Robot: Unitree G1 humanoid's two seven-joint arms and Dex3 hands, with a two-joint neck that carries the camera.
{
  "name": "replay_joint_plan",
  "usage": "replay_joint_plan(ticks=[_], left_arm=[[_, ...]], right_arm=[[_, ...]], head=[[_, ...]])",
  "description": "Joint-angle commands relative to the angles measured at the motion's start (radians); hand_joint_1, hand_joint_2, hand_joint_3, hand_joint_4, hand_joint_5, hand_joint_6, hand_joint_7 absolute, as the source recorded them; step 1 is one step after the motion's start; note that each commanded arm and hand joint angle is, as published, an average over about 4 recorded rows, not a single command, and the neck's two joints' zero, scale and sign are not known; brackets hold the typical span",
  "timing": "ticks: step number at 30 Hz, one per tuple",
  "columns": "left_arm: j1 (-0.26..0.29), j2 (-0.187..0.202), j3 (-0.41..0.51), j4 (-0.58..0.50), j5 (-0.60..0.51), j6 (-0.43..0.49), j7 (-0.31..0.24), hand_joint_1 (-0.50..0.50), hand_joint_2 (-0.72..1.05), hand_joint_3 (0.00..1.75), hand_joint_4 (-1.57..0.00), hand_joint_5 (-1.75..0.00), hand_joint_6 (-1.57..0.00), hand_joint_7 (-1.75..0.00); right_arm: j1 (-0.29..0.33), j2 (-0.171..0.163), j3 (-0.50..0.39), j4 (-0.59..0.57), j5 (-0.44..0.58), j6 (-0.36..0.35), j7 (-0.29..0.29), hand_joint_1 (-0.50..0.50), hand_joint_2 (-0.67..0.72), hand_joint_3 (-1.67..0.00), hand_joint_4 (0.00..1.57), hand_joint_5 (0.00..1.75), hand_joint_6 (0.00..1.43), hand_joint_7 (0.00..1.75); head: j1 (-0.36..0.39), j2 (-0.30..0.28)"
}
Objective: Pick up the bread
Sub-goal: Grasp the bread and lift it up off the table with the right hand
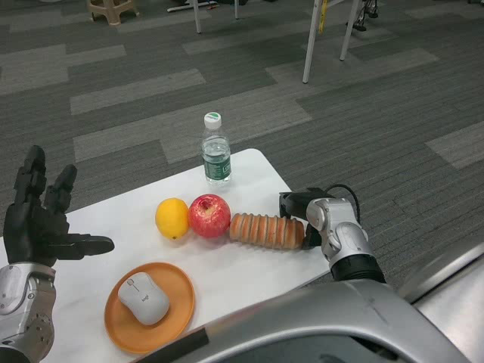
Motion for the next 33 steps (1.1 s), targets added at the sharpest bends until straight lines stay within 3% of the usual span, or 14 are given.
replay_joint_plan(ticks=[1, 10, 19, 28, 33], left_arm=[[0.002, 0.003, 0.002, 0.01, -0.002, -0.011, 0.002, 0.5, -0.19, 0.09, 0.0, -0.41, 0.0, 0.0], [0.004, 0.003, 0.002, 0.009, -0.002, -0.012, 0.002, 0.5, -0.19, 0.09, 0.0, -0.41, 0.0, 0.0], [0.005, 0.002, -0.002, 0.01, -0.002, -0.012, 0.002, 0.5, -0.19, 0.04, 0.0, -0.41, 0.0, 0.0], [0.009, 0.0, -0.001, 0.008, -0.002, -0.013, 0.002, 0.5, -0.19, 0.09, 0.0, -0.41, 0.0, 0.0], [0.01, 0.0, 0.0, 0.008, -0.002, -0.013, 0.002, 0.5, -0.19, 0.09, 0.0, -0.41, 0.0, 0.0]], right_arm=[[0.051, 0.045, -0.002, 0.079, 0.044, -0.01, 0.04, 0.08, -0.6, -0.48, 0.0, 1.26, 0.0, 1.54], [0.058, 0.018, -0.043, 0.02, 0.186, -0.015, 0.051, 0.08, -0.54, -0.36, 0.0, 1.26, 0.0, 1.54], [0.069, 0.018, -0.088, -0.019, 0.287, -0.046, 0.063, 0.08, -0.54, -0.32, 0.0, 1.26, 0.0, 1.54], [0.065, 0.017, -0.096, -0.018, 0.314, -0.071, 0.059, 0.08, -0.54, -0.28, 0.0, 1.26, 0.0, 1.4], [0.058, 0.018, -0.094, -0.02, 0.337, -0.089, 0.058, 0.08, -0.6, -0.28, 0.0, 1.21, 0.0, 1.22]], head=[[0.002, 0.001], [0.01, 0.003], [0.007, 0.001], [0.015, 0.003], [0.016, 0.004]])
